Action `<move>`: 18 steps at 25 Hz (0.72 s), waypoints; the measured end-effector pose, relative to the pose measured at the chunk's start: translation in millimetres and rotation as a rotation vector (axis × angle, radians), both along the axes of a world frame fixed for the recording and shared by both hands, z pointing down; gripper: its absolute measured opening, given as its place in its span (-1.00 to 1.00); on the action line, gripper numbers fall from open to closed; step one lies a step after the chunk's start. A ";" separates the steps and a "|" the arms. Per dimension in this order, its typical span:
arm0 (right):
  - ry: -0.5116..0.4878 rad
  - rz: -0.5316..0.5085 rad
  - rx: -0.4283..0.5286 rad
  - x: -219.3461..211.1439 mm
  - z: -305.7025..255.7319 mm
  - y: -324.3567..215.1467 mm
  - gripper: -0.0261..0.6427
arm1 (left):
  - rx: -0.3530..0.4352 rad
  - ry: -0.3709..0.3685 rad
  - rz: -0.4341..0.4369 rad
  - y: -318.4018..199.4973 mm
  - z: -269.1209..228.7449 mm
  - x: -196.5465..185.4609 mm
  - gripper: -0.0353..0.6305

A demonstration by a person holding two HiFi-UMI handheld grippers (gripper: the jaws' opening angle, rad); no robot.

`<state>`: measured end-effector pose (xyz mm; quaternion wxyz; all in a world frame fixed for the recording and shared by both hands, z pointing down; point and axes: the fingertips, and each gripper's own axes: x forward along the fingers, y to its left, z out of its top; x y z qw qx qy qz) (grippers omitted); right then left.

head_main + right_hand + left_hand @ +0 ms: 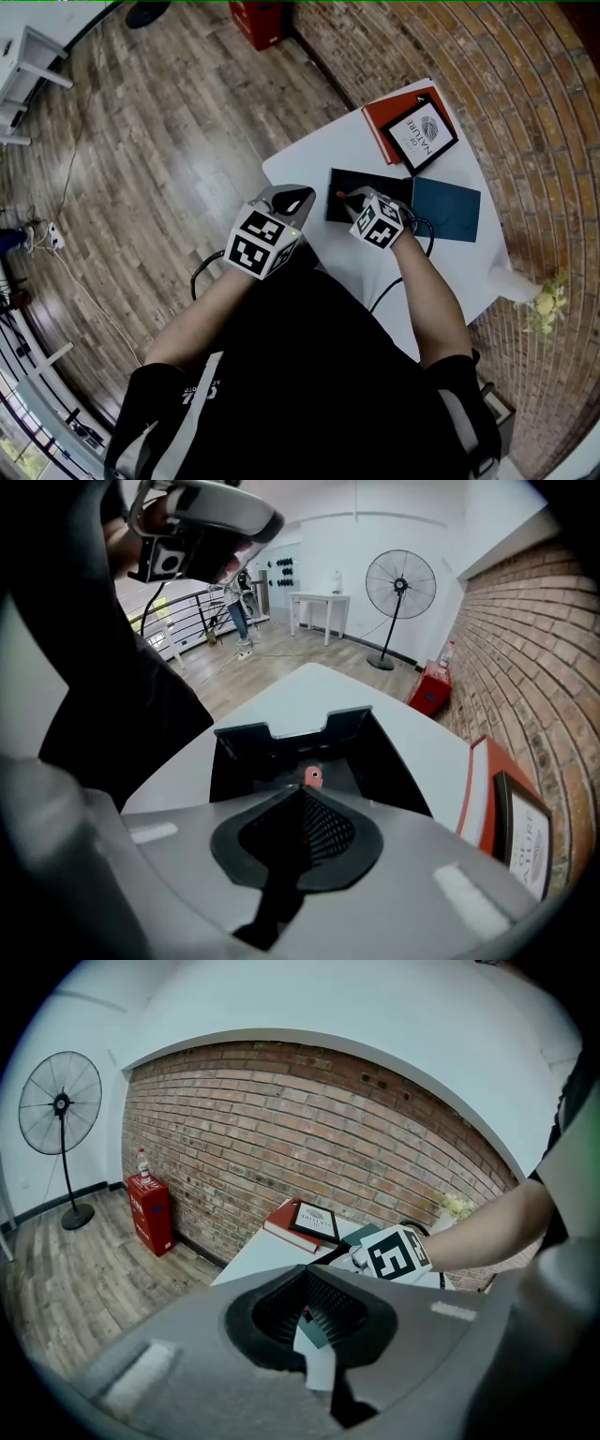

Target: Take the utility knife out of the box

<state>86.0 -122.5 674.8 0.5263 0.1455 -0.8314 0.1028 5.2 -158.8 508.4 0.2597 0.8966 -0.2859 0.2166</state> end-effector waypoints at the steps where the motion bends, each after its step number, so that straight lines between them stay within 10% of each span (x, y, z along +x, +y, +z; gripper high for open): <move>1: -0.002 -0.002 0.006 -0.4 0.3 1.6 -0.93 | 0.002 -0.001 0.000 0.1 0.4 -0.3 -0.87; 18: -0.168 0.231 0.092 21.7 -57.7 -15.7 -0.93 | 0.000 0.002 0.053 0.6 -4.9 12.0 -0.87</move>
